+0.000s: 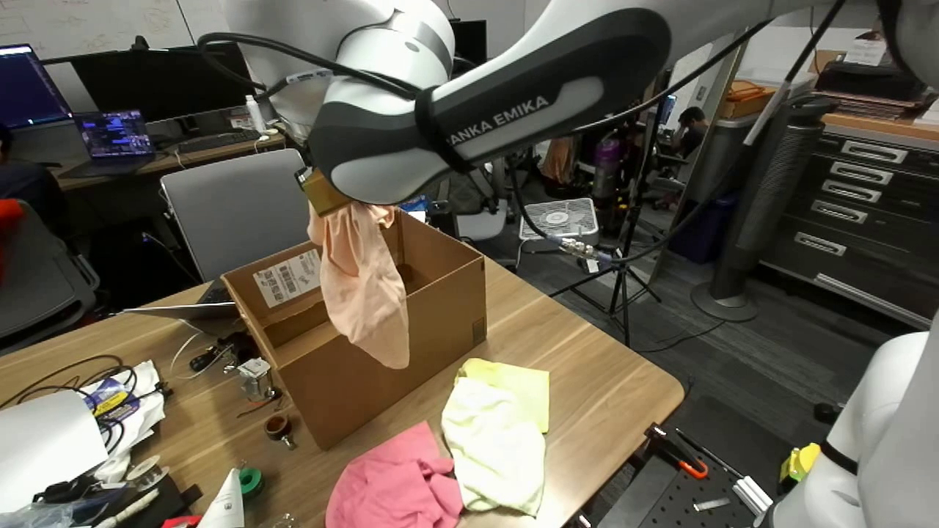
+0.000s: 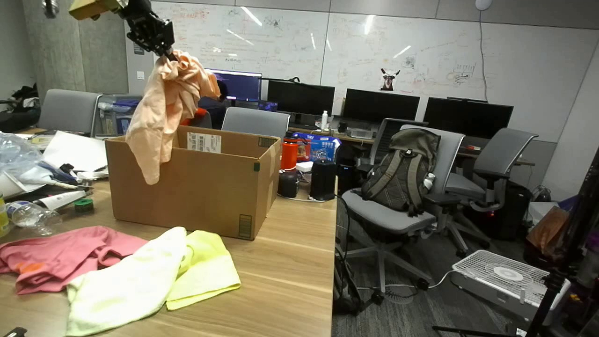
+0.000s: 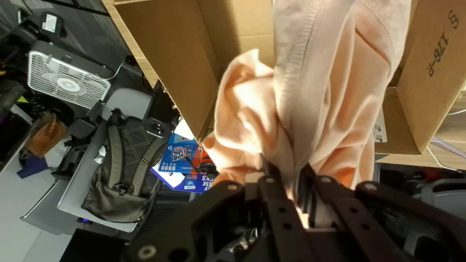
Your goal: Put the peach shirt, the green and yellow towels and the pink shirt in the box respectively
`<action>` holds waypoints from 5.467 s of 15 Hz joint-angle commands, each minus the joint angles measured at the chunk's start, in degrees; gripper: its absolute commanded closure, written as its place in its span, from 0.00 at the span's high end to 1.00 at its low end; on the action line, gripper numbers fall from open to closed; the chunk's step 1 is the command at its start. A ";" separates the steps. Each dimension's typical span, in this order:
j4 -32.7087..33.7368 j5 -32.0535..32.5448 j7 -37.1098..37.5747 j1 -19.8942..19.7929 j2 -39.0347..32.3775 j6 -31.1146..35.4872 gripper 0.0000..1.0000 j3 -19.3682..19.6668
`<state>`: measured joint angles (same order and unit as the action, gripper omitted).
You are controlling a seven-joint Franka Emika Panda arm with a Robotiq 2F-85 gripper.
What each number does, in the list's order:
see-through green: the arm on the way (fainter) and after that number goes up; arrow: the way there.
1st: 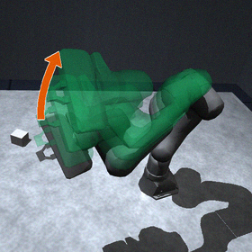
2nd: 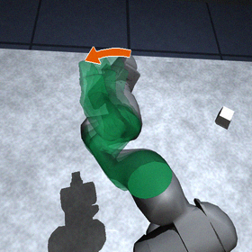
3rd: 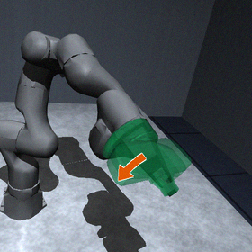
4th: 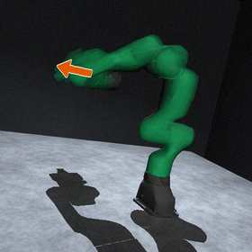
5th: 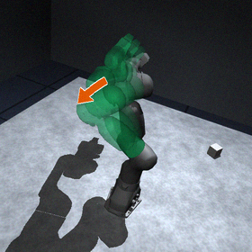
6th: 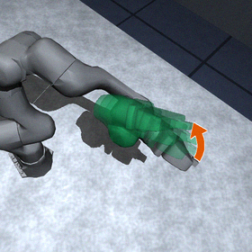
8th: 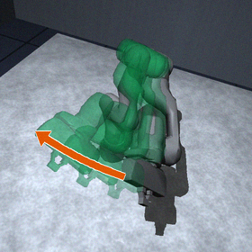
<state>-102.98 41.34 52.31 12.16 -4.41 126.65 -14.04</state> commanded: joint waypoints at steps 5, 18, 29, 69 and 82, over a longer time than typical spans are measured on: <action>20.99 4.03 1.04 3.71 -9.92 -3.91 0.04 3.32; 31.85 3.61 -0.45 7.55 -19.50 -10.41 0.04 8.80; 32.80 2.09 -1.47 6.58 -21.21 -12.91 0.86 9.09; -6.78 -27.55 -15.48 -2.32 2.52 -23.35 1.00 7.94; -26.06 -36.28 -9.28 -1.44 6.37 -1.31 1.00 3.74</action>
<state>-125.67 6.97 41.50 10.60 -0.24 122.87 -10.02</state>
